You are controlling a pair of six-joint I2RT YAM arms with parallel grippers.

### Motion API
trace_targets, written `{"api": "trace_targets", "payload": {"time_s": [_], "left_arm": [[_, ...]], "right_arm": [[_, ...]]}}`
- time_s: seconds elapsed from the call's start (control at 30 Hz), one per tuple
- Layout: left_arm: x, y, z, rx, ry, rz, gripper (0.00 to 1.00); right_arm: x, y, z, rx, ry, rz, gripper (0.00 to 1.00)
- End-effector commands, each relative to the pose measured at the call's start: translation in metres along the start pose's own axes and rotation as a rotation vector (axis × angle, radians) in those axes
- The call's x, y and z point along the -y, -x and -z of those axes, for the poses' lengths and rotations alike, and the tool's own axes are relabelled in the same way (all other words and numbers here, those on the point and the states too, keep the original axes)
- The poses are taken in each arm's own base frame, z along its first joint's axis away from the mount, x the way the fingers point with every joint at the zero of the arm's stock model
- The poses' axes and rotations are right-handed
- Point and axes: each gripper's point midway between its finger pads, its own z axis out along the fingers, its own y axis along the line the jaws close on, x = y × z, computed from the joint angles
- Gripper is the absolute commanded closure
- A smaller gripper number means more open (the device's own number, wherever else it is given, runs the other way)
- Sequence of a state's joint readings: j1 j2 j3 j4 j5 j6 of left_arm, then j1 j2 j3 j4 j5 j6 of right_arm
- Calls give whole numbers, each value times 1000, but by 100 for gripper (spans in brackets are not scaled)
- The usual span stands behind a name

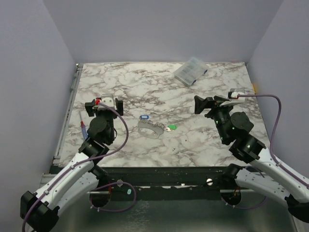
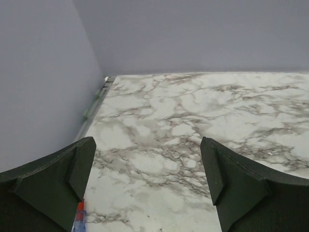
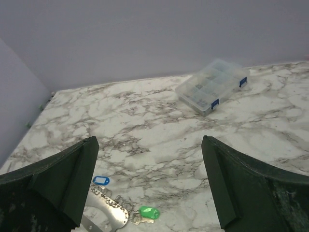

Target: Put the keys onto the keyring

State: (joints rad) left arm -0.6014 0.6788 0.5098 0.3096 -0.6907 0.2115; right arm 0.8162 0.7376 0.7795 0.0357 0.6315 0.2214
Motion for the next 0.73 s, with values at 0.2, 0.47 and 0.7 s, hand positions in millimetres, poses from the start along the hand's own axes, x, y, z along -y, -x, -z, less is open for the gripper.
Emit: {"api": "trace_targets", "payload": {"time_s": [0.2, 0.47, 0.7], "left_arm": [[-35, -6, -9, -43, 209, 83, 1], [-27, -8, -11, -46, 157, 71, 1], [-27, -9, -11, -50, 159, 67, 1]], "right_arm": [[20, -4, 7, 1, -82, -5, 0], [11, -8, 5, -10, -21, 31, 0], [4, -11, -1, -10, 0, 46, 0]]}}
